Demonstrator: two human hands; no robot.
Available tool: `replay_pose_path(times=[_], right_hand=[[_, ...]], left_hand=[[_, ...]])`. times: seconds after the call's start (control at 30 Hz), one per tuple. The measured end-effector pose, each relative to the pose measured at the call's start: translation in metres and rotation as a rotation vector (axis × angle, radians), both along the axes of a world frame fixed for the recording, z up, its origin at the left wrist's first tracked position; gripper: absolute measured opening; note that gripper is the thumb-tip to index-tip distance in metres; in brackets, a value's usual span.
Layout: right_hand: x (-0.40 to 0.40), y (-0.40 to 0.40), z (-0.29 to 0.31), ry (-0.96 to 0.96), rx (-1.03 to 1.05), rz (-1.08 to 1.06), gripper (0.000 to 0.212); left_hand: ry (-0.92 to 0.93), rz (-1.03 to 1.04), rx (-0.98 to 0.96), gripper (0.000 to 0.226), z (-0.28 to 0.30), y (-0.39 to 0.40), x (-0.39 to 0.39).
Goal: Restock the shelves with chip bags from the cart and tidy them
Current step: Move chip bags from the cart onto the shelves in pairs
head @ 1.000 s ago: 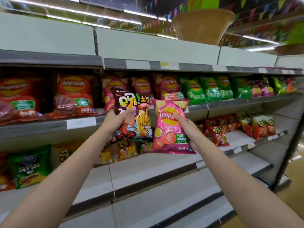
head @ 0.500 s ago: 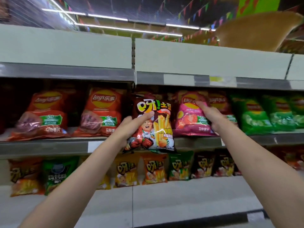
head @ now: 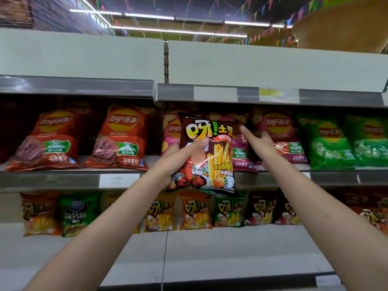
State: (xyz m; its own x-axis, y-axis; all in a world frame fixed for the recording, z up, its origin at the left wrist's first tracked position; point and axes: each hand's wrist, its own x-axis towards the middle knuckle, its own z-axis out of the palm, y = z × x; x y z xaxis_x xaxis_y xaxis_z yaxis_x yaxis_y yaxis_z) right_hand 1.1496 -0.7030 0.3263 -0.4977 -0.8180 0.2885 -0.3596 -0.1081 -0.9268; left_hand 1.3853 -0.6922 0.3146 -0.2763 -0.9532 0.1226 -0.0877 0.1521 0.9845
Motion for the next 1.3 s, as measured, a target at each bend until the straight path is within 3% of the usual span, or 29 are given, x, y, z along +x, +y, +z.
replay_pose_path(times=[0.1,0.17,0.23,0.3,0.37,0.47,0.57,0.6,0.7,0.77,0.87,0.97,1.1,1.3], right_hand=[[-0.010,0.025,-0.007,-0.033,-0.069,0.026,0.047],[-0.017,0.045,-0.011,-0.097,-0.095,0.098,0.043],[-0.027,0.068,-0.017,-0.112,-0.039,0.246,0.050],[-0.040,0.088,-0.025,-0.037,0.087,0.385,0.070],[-0.056,0.106,-0.031,-0.014,0.163,0.467,0.091],[-0.083,0.132,-0.033,-0.080,0.159,0.520,0.088],[-0.113,0.158,-0.039,-0.086,0.122,0.515,0.077],[-0.124,0.166,-0.043,-0.095,0.117,0.510,0.077],[-0.153,0.186,-0.063,-0.139,0.133,0.463,0.081],[-0.171,0.202,-0.080,-0.178,0.152,0.433,0.082],[-0.191,0.222,-0.108,-0.226,0.173,0.396,0.084],[-0.204,0.234,-0.132,-0.241,0.231,0.374,0.066],[-0.213,0.231,-0.160,-0.266,0.294,0.390,0.071],[-0.218,0.186,-0.211,-0.299,0.408,0.369,0.068]], left_hand=[[0.034,-0.019,0.012,0.098,-0.001,0.010,-0.019],[0.038,-0.021,0.019,0.110,-0.002,0.020,-0.036],[0.012,-0.016,0.008,0.111,-0.008,0.029,-0.058],[0.020,-0.024,-0.026,0.095,-0.012,0.042,-0.083],[0.027,-0.044,-0.041,0.106,-0.017,0.056,-0.109],[0.035,-0.101,-0.072,0.091,-0.023,0.076,-0.146],[0.039,-0.135,-0.081,0.049,-0.031,0.096,-0.179],[0.043,-0.155,-0.085,0.048,-0.035,0.104,-0.189],[0.005,-0.210,-0.076,0.088,-0.056,0.123,-0.219],[-0.014,-0.228,-0.043,0.101,-0.073,0.134,-0.237],[-0.051,-0.274,-0.007,0.097,-0.099,0.144,-0.260],[-0.071,-0.317,0.070,0.093,-0.123,0.149,-0.277],[-0.122,-0.304,0.190,0.110,-0.156,0.141,-0.288],[-0.115,-0.350,0.260,0.083,-0.200,0.107,-0.287]])
